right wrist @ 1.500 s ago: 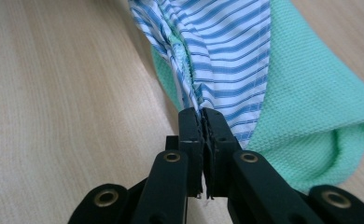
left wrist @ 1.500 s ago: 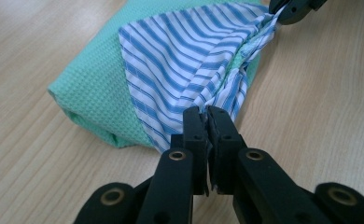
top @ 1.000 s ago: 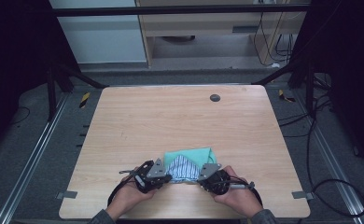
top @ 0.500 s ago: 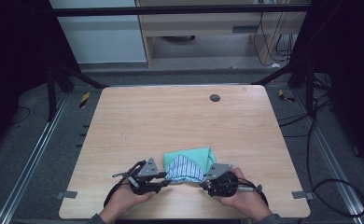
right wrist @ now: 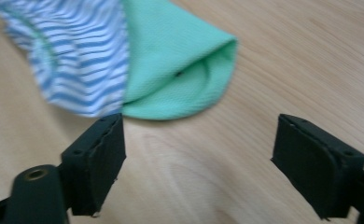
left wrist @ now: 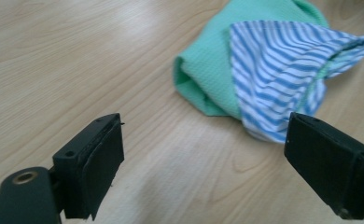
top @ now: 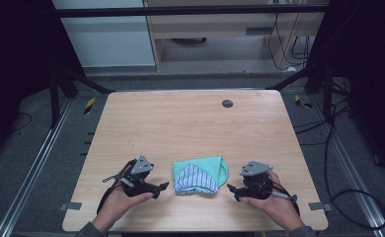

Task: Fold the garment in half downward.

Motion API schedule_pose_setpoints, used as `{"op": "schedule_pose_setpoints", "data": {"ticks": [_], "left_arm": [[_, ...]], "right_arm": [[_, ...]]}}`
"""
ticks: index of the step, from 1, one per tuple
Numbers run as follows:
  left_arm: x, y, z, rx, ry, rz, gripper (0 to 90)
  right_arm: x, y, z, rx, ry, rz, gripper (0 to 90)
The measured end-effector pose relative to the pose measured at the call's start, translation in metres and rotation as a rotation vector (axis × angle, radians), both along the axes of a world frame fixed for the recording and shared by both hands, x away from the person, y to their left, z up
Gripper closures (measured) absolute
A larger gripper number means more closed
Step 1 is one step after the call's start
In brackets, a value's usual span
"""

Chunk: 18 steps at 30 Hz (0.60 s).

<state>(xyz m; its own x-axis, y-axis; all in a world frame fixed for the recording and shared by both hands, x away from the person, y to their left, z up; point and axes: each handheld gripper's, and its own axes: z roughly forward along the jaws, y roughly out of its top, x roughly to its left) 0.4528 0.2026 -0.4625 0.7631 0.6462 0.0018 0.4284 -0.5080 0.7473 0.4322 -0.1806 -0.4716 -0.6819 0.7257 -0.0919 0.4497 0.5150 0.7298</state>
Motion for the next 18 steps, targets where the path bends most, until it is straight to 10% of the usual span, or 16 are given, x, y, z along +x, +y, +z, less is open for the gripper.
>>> {"op": "schedule_pose_setpoints", "data": {"ticks": [18], "left_arm": [[0.037,0.035,-0.011,0.053,0.046,0.109,8.2]], "right_arm": [[0.050,-0.032,-0.010,0.033,0.065,-0.258,6.5]]}}
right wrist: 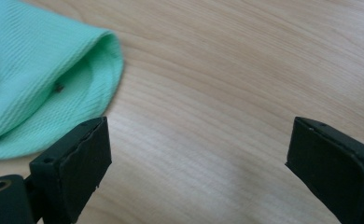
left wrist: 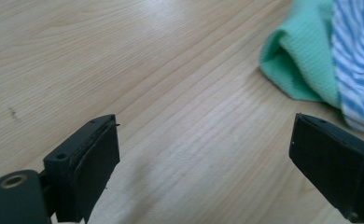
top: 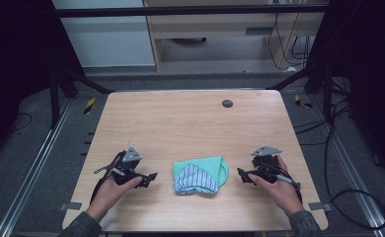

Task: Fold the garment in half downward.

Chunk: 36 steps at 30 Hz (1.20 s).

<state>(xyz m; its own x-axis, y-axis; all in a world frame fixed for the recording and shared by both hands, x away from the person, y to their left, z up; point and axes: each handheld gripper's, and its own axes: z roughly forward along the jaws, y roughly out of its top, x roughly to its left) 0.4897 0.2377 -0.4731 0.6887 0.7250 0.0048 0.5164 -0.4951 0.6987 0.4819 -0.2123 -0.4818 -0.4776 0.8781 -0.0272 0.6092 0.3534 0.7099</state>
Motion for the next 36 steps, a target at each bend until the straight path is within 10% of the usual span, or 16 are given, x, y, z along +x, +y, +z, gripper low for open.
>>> {"op": "schedule_pose_setpoints", "data": {"ticks": [29,36], "left_arm": [[0.064,0.027,-0.027,0.064,-0.036,0.177,6.7],[0.075,0.032,-0.033,0.008,-0.035,0.218,4.4]], "right_arm": [[0.071,-0.014,-0.014,0.068,0.023,-0.189,9.1],[0.080,-0.018,-0.024,0.056,0.025,-0.256,8.6]]}}
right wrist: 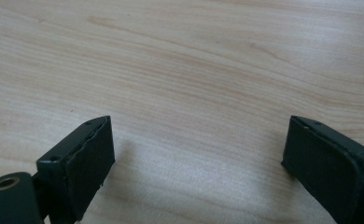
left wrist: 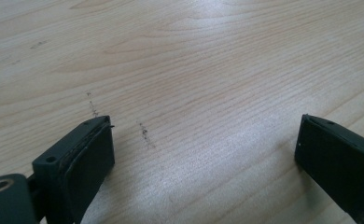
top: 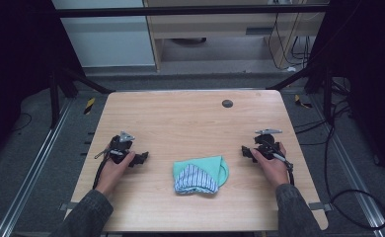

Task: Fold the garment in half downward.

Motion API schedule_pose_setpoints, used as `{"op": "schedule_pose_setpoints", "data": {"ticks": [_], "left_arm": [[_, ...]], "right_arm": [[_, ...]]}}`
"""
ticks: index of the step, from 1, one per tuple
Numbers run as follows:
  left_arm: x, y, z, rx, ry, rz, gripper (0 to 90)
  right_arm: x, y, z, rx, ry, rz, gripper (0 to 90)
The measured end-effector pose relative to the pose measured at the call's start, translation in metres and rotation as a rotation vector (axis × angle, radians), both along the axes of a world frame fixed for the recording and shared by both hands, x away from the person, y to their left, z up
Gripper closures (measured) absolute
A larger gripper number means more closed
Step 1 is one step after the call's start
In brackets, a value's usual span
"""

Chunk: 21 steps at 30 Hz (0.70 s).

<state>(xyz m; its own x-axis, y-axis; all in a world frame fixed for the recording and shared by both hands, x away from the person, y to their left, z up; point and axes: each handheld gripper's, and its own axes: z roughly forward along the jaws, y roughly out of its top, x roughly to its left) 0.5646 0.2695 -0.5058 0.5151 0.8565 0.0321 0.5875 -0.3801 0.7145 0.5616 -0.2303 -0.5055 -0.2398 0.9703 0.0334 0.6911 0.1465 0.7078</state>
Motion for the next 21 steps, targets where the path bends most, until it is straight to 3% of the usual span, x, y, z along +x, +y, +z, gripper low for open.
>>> {"op": "schedule_pose_setpoints", "data": {"ticks": [4,11,14,21], "left_arm": [[0.003,0.000,-0.001,-0.011,-0.001,0.000,2.9],[0.004,-0.001,-0.002,-0.011,0.002,0.002,2.2],[0.004,-0.001,-0.002,-0.010,0.003,0.009,1.3],[0.004,-0.002,-0.002,-0.010,0.010,0.025,0.0]], "right_arm": [[0.003,-0.002,-0.001,0.018,-0.017,-0.038,8.5],[0.005,0.002,-0.005,-0.028,-0.046,-0.039,5.9],[0.005,0.005,-0.005,-0.025,-0.041,-0.050,5.1],[0.001,0.015,-0.006,-0.028,-0.032,-0.133,1.7]]}}
